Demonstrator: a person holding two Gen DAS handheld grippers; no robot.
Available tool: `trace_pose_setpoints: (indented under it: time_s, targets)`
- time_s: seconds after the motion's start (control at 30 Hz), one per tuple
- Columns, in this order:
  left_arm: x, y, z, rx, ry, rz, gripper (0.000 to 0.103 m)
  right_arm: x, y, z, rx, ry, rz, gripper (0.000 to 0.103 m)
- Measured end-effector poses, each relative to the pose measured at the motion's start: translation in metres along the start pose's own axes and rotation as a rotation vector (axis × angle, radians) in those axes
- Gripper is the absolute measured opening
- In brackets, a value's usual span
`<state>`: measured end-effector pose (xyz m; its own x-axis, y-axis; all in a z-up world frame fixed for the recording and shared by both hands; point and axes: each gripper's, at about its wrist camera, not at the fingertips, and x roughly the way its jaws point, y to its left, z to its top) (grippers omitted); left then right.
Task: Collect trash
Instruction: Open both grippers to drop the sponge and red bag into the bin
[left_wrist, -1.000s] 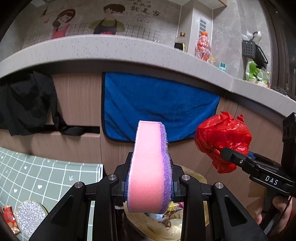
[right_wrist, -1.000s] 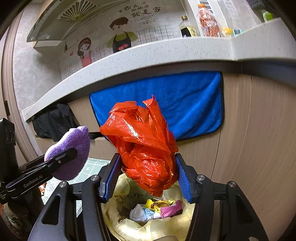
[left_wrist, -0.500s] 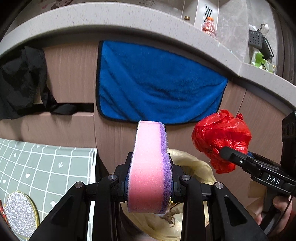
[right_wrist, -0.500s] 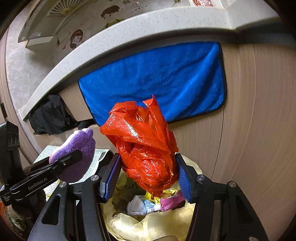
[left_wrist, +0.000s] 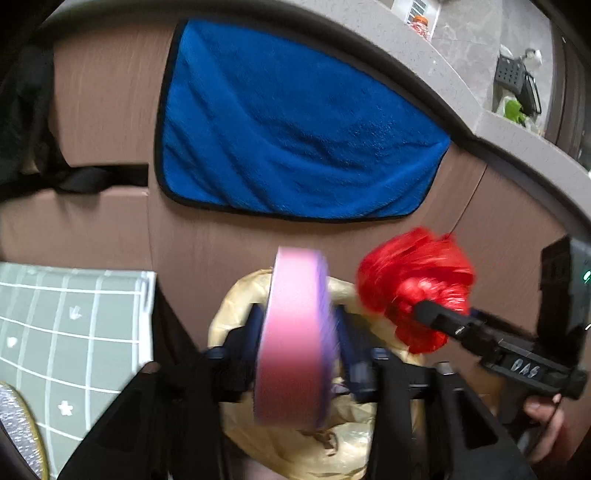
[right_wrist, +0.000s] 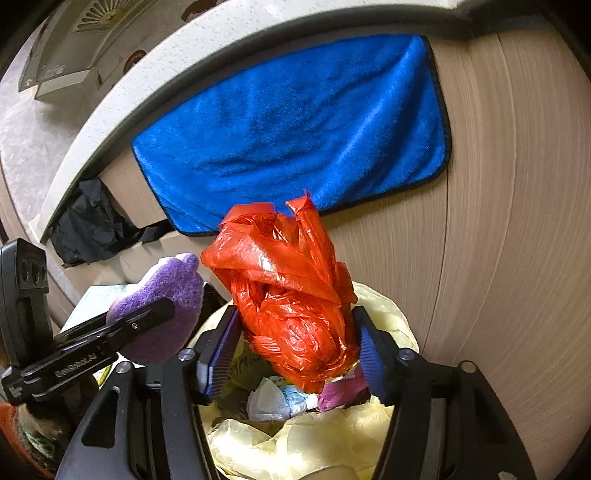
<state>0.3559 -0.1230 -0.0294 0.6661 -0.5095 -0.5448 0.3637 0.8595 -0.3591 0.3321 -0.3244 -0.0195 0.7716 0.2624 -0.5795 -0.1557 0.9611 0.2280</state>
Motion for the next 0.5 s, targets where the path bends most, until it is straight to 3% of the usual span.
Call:
trace_pose_setpoints:
  time_s: [0.03,0.23,0.5]
  targets:
    - [0.000,0.004,0.002,-0.018,-0.001,-0.015,0.062,0.002,-0.001,-0.001,0.004,0.008,-0.009,0.061]
    - [-0.018,0.018,0.012,-0.050,-0.030,0.014,0.065,0.004,-0.004,-0.005,0.031,0.011,-0.022,0.062]
    - [-0.091,0.060,0.005,-0.035,-0.110,0.171,0.065,-0.019,0.015,-0.001,0.017,-0.046,-0.013,0.062]
